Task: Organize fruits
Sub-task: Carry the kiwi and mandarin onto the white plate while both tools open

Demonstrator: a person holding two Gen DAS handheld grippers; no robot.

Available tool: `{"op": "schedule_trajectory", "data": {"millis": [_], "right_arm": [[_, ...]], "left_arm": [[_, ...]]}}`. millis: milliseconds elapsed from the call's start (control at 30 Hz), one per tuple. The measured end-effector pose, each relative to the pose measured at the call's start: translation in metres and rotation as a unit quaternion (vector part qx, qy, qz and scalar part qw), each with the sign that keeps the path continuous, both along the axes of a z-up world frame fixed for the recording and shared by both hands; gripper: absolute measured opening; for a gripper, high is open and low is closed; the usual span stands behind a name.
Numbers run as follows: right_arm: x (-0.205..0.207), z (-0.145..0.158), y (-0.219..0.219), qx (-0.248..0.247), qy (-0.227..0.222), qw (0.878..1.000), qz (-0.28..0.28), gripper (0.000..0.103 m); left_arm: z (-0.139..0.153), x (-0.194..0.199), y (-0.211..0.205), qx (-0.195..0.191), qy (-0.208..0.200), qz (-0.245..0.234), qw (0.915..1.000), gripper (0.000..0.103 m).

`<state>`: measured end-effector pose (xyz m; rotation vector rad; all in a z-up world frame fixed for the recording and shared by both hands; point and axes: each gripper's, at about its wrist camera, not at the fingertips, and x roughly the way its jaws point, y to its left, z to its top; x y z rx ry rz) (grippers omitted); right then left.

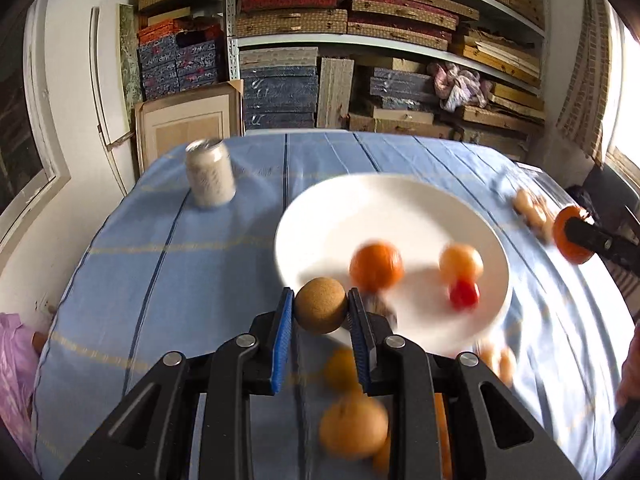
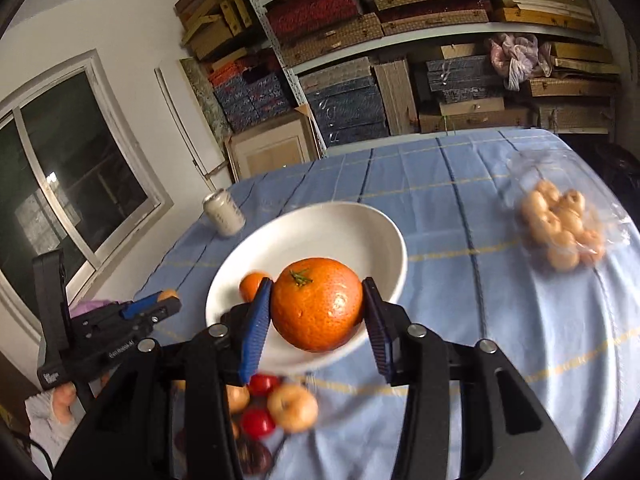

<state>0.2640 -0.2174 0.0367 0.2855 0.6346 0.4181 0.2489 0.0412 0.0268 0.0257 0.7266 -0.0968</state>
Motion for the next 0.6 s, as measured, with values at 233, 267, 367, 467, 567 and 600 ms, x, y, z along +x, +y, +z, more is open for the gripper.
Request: {"op": "schedule_trajectory", "data": {"millis": [233,267,367,467,567,600], "right_arm": [[0.076,-0.035,0.044,-0.037,0.022,0.999,-0.004,0.044],[0.085,-0.042,0.049,-0.048,0.027,0.998,-0.002,0.044],[0.099,-0.052,0.052,-0.056,0.037,0.998,-0.001,0.044],[0.102,-0.057,0.051,-0.063,0.041,0.997,-0.002,0.044],[0.107,-0.066,0.05,-0.066,0.049,0.997,-0.001,0.046],[0.107,-0.069,0.05,-0.067,0.053,0.996,0.0,0.046]], "left_arm": [[-0.018,0.068,0.005,-0.03,0.032,0.024,0.9987,0.027],[-0.021,0.073,0.006,-0.027,0.034,0.024,0.9987,0.027],[-0.03,0.085,0.006,-0.025,0.041,0.024,0.9986,0.027],[-0.039,0.092,0.004,-0.029,0.061,0.014,0.9976,0.027],[-0.037,0.092,0.01,-0.033,0.052,0.024,0.9978,0.028],[-0.037,0.092,0.01,-0.027,0.054,0.025,0.9979,0.032]]}}
